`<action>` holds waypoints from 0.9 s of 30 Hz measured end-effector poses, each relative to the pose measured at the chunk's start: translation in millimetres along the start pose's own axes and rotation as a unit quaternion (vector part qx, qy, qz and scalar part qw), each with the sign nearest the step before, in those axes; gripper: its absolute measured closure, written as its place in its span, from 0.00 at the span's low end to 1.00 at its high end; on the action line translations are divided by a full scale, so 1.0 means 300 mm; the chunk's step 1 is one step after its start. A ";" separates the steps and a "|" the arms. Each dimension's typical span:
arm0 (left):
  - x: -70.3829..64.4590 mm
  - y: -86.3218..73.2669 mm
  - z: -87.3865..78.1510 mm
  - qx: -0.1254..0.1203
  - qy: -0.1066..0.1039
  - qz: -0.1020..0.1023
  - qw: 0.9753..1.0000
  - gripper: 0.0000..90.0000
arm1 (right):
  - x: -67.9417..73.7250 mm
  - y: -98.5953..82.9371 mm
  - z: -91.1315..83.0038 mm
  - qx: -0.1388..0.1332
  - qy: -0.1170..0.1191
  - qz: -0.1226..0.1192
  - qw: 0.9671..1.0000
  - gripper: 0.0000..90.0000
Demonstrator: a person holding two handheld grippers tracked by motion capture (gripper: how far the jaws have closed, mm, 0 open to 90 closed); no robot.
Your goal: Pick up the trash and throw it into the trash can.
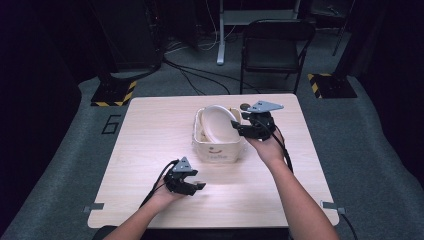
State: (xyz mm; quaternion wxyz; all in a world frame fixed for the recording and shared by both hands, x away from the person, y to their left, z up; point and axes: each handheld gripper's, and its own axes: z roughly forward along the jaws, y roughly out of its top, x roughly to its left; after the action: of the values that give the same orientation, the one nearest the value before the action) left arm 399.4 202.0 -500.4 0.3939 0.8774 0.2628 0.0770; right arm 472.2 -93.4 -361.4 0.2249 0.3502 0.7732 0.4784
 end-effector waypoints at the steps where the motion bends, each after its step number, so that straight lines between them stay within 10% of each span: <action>1: 0.000 0.000 0.000 0.001 0.001 0.001 1.000 0.40 | -0.001 -0.006 -0.006 -0.001 0.001 0.002 1.000 0.50; 27: 0.006 -0.002 0.004 0.003 0.005 -0.002 1.000 0.40 | -0.034 -0.174 -0.156 0.012 -0.009 0.005 1.000 0.47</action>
State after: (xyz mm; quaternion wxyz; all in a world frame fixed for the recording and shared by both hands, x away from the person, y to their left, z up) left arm 401.2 202.4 -501.8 0.3905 0.8776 0.2662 0.0797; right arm 429.9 -144.0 -387.3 0.2249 0.3609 0.7753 0.4670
